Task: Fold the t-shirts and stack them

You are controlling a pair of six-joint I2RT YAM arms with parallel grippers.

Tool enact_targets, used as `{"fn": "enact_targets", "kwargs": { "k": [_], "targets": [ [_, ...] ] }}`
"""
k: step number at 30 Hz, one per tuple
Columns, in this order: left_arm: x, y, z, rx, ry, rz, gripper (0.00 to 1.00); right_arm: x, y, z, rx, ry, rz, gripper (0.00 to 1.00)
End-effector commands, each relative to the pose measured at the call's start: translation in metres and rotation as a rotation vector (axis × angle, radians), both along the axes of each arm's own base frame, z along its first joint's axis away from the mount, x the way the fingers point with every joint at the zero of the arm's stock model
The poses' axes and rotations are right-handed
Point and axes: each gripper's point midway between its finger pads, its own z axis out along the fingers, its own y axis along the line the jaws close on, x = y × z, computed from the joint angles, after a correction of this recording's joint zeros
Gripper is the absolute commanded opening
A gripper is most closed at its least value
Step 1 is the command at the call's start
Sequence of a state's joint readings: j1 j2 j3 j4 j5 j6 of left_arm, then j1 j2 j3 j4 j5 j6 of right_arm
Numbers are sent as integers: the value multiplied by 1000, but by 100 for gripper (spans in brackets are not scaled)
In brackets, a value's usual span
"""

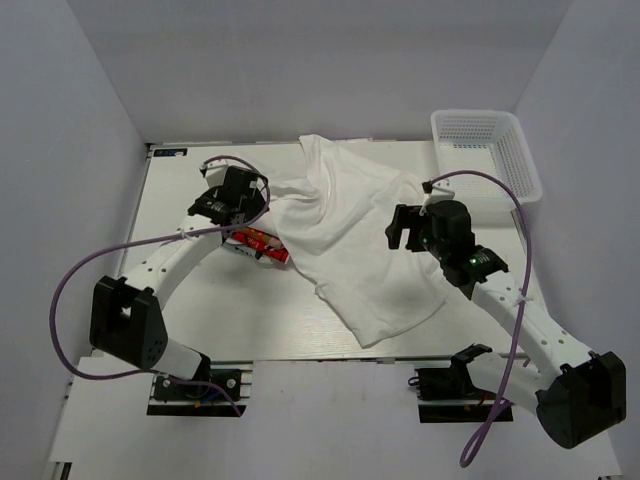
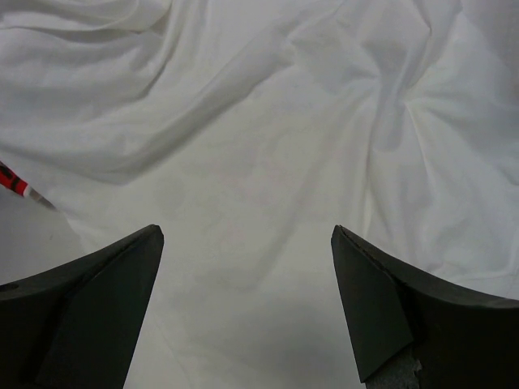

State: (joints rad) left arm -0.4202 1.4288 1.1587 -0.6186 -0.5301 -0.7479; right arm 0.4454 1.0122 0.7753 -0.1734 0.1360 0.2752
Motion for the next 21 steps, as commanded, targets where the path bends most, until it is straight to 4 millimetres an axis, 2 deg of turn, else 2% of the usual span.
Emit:
{"fn": "enact_targets", "kwargs": {
  "k": [1,5,8,9,14,15,16,20,21],
  "targets": [
    [41,0,33,-63,-139,11,100,7,-4,7,-32,-8,-26,90],
    [67,15,-1,-84,-77,64,100,10,-9,-2,-65,41,-50,90],
    [80,9,-20,-137,-45,68,100,12,-12,-7,-87,63,-67,90],
    [81,10,-41,-150,16,78,100,12,-11,-11,-93,73,-68,90],
    [74,25,-86,-169,142,163,100,15,-9,-15,-99,84,-63,90],
    [69,39,-97,-154,180,205,100,17,-8,-14,-98,83,-61,90],
    [70,39,-99,-158,189,216,100,17,-9,-16,-99,85,-64,90],
    [66,73,-110,-110,238,335,100,19,-3,-20,-90,94,-45,90],
    [64,88,-111,-95,252,370,100,20,-2,-19,-91,84,-38,90]
  ]
}}
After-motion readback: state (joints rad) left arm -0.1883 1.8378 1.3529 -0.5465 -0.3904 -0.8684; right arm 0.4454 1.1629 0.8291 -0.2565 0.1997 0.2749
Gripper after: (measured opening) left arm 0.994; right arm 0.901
